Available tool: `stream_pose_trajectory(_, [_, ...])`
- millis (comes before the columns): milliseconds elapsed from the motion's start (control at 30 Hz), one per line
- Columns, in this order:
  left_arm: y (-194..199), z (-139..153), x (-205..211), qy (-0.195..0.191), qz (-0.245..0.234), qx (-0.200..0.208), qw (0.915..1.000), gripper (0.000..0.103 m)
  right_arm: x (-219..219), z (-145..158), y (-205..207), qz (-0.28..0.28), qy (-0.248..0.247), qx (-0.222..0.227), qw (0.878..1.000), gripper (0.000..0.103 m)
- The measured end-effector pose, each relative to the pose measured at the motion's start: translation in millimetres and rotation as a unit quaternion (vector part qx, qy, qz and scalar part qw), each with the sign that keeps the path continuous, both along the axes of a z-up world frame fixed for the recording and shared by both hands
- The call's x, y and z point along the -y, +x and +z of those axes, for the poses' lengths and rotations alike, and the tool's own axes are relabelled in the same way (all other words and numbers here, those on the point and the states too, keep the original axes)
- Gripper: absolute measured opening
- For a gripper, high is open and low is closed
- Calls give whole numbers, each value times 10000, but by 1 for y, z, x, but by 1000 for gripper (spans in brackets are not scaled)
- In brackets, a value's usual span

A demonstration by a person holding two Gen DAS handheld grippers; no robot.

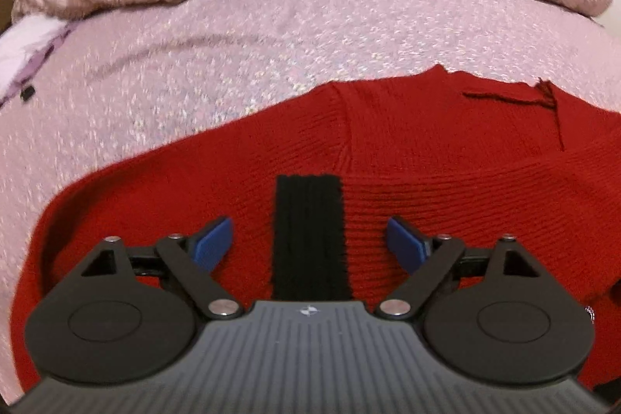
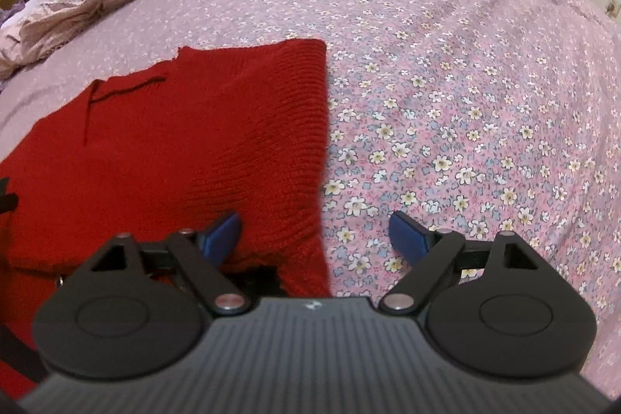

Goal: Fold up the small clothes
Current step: 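Close the left gripper on the black cuff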

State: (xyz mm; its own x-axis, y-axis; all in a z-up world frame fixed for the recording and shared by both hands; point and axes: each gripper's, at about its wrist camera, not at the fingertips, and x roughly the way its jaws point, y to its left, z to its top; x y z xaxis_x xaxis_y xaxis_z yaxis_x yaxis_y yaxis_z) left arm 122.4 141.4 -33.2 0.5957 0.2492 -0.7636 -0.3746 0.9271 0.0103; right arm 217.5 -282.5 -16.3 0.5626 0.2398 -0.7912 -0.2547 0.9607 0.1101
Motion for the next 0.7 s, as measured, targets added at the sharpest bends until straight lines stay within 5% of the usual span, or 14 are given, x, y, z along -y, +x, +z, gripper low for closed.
stream_pose_trajectory(100, [0,-3,-8,-194,50,38,9998,95,-2,8,3,130,-113,-53,9998,86])
stream_pose_trajectory(300, [4,1,-6,-65,-68,138,9999,95,-24,36,12,710,-724,548,9933,86])
stream_pose_trajectory(433, [7,2,-3,-20,-96,201,9997,92,-37,44,37,938,-576,607,9921,86])
stream_pose_trajectory(700, [9,4,2,-136,-172,334,9992,68,-61,27,76,1070,-375,388,9928,81])
